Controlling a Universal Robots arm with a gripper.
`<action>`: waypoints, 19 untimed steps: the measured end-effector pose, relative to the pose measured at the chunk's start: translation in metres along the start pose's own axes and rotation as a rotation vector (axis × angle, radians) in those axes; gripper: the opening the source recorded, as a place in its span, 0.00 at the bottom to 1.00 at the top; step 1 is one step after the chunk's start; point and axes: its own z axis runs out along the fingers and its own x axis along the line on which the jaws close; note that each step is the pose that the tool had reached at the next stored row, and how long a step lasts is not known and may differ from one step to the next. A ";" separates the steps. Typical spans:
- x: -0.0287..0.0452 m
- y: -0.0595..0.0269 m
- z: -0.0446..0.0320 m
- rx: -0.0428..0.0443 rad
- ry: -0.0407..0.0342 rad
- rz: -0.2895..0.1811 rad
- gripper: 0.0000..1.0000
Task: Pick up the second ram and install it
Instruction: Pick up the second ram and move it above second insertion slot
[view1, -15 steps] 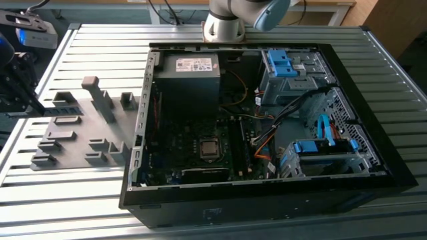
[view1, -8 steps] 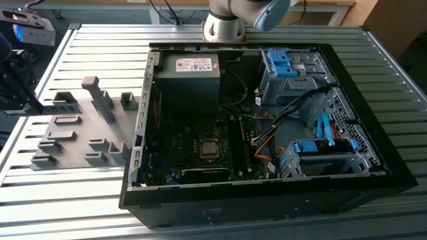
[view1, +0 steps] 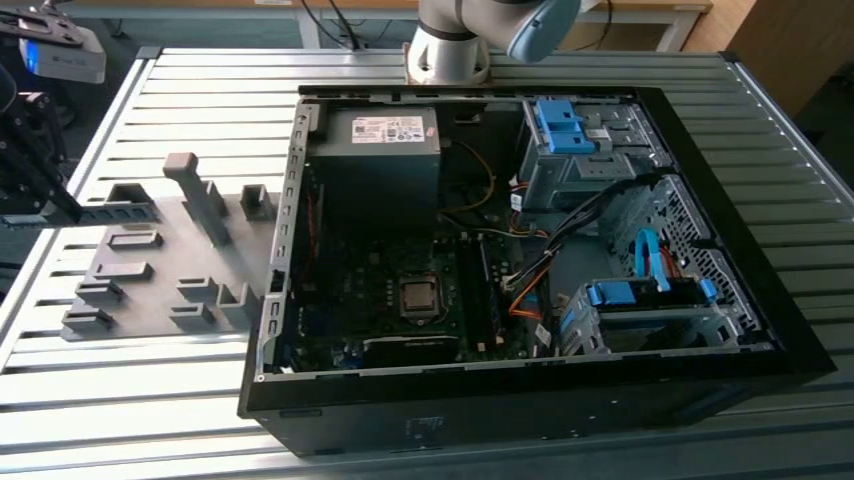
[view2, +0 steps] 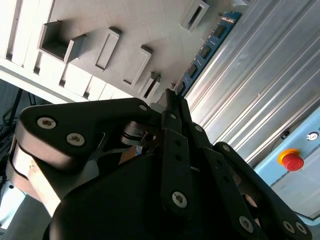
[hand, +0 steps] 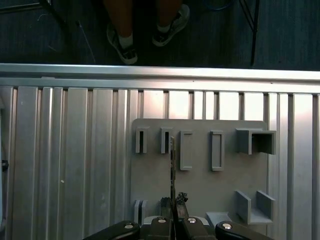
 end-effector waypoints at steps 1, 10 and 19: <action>0.0000 0.0000 -0.0008 0.0000 0.0000 0.000 0.14; -0.0001 0.0001 -0.0090 0.0000 0.0000 0.000 0.14; -0.0002 0.0002 -0.0165 0.0001 -0.0001 0.000 0.14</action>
